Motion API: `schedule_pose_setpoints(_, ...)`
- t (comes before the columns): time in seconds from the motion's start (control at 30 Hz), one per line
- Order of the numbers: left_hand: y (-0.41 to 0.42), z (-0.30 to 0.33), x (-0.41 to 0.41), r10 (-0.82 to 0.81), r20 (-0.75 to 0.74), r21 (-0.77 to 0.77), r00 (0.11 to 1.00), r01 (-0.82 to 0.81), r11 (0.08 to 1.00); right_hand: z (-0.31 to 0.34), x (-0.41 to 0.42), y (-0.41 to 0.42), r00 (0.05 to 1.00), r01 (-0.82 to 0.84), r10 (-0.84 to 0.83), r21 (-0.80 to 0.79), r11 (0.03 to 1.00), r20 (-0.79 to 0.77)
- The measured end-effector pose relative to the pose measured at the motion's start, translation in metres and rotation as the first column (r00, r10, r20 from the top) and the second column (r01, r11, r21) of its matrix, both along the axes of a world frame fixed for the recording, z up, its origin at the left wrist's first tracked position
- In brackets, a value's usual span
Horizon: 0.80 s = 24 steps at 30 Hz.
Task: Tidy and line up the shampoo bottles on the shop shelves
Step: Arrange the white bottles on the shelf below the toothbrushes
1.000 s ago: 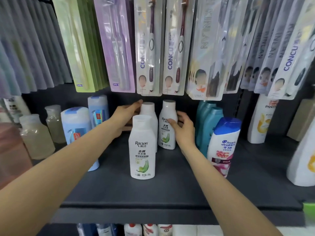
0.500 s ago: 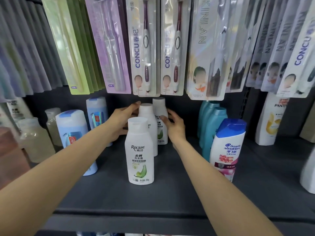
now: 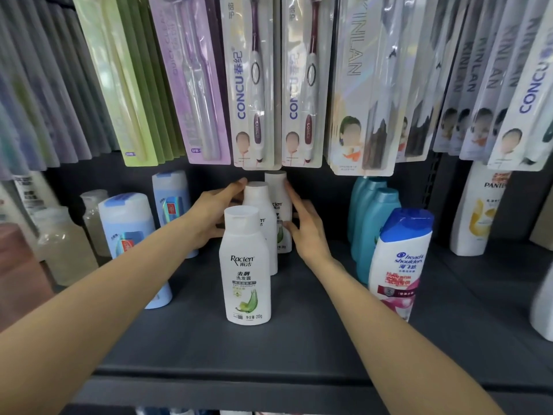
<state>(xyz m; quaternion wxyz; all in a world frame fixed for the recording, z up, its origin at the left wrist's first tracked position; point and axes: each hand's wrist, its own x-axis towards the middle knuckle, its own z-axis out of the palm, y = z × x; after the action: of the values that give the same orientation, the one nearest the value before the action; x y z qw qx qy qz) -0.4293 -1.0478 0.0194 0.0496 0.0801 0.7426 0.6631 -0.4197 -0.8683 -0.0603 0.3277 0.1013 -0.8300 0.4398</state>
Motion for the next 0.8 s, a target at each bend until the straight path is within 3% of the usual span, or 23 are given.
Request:
schedule_pose_setpoints(0.17,-0.001,-0.001,0.003,-0.008,-0.034,0.021,0.999,0.009,1.0,-0.001,-0.008,-0.004,0.999,-0.021,0.02,-0.01,1.0,-0.039)
schedule_pose_setpoints(0.3,0.002,-0.001,0.008,0.02,-0.239,0.101,0.971,0.005,0.995,0.0,-0.01,-0.005,0.999,-0.018,0.018,0.004,1.0,-0.045)
schedule_pose_setpoints(0.43,0.002,-0.001,0.01,-0.005,-0.354,0.12,0.935,0.05,0.992,0.0,-0.01,-0.005,0.999,-0.015,0.016,0.012,1.0,-0.035)
schedule_pose_setpoints(0.8,0.001,-0.003,0.012,-0.053,-0.428,0.067,0.902,0.09,0.994,0.0,-0.009,-0.005,1.0,-0.021,0.021,0.023,1.0,-0.005)
